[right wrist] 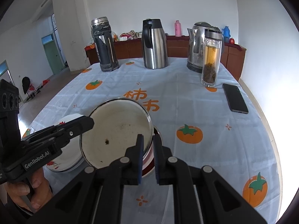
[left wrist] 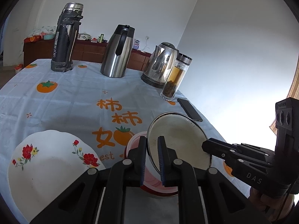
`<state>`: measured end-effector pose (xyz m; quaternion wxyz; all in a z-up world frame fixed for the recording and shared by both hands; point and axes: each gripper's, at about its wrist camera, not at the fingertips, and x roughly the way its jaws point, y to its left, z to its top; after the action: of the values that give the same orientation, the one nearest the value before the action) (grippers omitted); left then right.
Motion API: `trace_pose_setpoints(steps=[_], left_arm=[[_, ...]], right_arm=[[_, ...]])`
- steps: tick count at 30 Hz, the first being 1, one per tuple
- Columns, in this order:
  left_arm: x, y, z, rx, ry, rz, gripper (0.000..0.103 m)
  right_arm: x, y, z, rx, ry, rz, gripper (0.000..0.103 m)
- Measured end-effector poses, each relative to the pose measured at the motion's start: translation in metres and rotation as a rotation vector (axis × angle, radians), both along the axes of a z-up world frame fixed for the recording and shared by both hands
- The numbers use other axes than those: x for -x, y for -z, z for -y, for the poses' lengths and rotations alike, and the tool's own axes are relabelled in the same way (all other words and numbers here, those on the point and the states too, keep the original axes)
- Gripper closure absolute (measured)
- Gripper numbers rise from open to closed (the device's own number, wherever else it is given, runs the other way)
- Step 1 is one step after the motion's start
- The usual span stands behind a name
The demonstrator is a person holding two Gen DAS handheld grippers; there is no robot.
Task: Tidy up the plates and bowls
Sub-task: 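Carry the enamel bowl over the pink plastic bowl with the right tool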
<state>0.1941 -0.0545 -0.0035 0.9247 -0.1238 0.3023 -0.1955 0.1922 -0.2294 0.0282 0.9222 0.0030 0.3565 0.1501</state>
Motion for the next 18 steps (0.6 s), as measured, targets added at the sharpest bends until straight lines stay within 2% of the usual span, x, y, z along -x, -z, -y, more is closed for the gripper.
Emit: trace_pose_setpoints(steps=[18], left_arm=[[-0.0053,0.0058,0.0044,-0.028,-0.004,-0.018,0.090]], right_arm=[[-0.0085,0.0040,-0.0022,0.030,0.001,-0.011,0.090]])
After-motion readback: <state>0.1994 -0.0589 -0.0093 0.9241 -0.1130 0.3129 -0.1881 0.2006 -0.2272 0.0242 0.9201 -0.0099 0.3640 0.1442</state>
